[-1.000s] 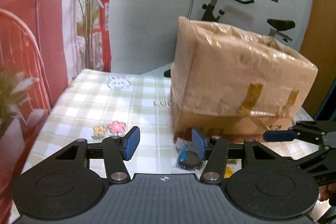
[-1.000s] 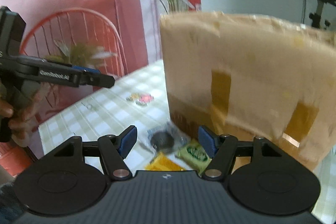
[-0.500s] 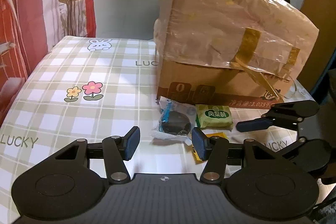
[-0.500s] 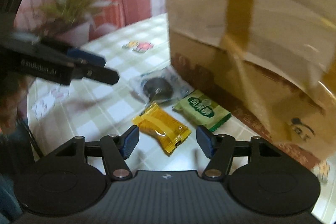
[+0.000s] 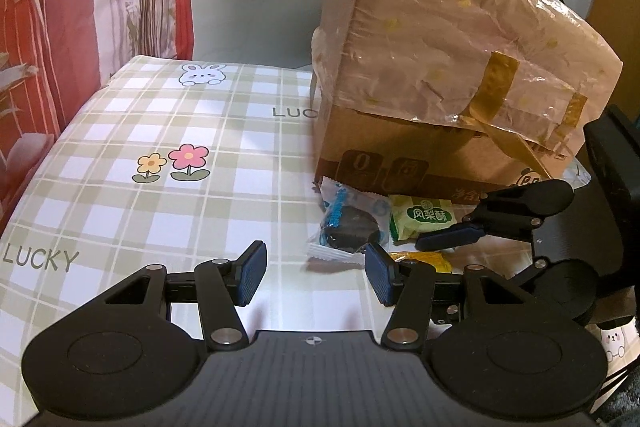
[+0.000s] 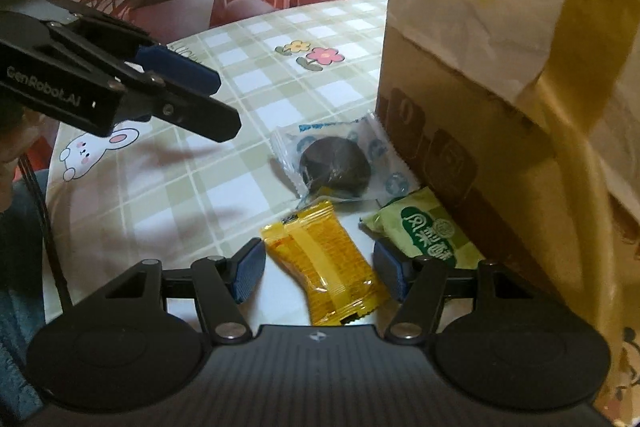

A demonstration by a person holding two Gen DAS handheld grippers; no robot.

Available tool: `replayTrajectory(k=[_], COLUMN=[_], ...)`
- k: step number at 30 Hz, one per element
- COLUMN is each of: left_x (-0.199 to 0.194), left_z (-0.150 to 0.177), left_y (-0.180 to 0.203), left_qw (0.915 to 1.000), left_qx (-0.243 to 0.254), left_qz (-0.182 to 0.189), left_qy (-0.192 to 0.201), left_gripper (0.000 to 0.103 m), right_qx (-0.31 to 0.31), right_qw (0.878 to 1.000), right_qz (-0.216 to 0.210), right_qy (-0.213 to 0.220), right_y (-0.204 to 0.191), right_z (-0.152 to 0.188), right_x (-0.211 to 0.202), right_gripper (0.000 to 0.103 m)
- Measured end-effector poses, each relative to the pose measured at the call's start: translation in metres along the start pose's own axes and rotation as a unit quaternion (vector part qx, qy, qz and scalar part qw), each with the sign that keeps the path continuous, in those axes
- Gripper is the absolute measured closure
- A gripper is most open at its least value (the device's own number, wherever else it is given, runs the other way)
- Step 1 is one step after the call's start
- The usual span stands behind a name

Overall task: Organize snacks
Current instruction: 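Grasp the dark round wrapped cake with the left tool while the right tool grasps the yellow bar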

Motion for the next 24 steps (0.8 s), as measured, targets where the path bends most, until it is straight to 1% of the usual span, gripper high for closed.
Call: replayTrajectory(k=[2, 4, 5, 6, 7, 11, 16, 20, 24], left_x=[0.001, 0.004, 0.004, 0.005, 0.006, 0.013, 0.030, 0.043, 0.059], left_z=[0.000, 0.001, 0.001, 0.002, 0.002, 0.001, -0.008, -0.009, -0.006], left_y=[0.001, 0.002, 0.003, 0.004, 0.004, 0.009, 0.017, 0.026, 0.034], left_qw=[1.0000, 1.0000, 1.0000, 1.0000, 1.0000, 0.9998, 0.9994, 0.9984, 0.9968], left_qx=[0.000, 0.001, 0.001, 0.002, 0.002, 0.013, 0.031, 0.052, 0.074], left_qz=[0.001, 0.001, 0.002, 0.003, 0.005, 0.007, 0.011, 0.012, 0.006], left_qy=[-0.001, -0.002, -0.003, -0.004, -0.005, -0.012, -0.015, -0.018, -0.027], left_gripper=[0.046, 0.046, 0.046, 0.046, 0.046, 0.046, 0.045, 0.038, 0.036], right_qx=[0.009, 0.019, 0.026, 0.036, 0.047, 0.082, 0.119, 0.132, 0.143], right_qw=[1.000, 1.000, 1.000, 0.999, 0.999, 0.996, 0.991, 0.989, 0.987], right_qz=[-0.003, -0.001, -0.002, -0.002, -0.003, 0.003, 0.026, 0.039, 0.040], right_qy=[0.003, 0.008, 0.011, 0.014, 0.018, 0.033, 0.049, 0.054, 0.063], right_y=[0.001, 0.002, 0.003, 0.004, 0.005, 0.009, 0.021, 0.028, 0.028], right_z=[0.002, 0.004, 0.006, 0.007, 0.010, 0.019, 0.034, 0.045, 0.049], right_x=[-0.003, -0.007, -0.010, -0.013, -0.016, -0.027, -0.042, -0.052, -0.056], right_gripper=[0.042, 0.056, 0.059, 0.064, 0.065, 0.066, 0.066, 0.066, 0.066])
Point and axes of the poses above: each gripper's, at about its wrist camera, not at the fingertips, and x roughly the way its jaws point, y to its right, z to its underside, the point moved 7 cm from there along x, roughly the way its jaws point, and after that the axes turned 5 degrees about y, right-handed, at the moved point
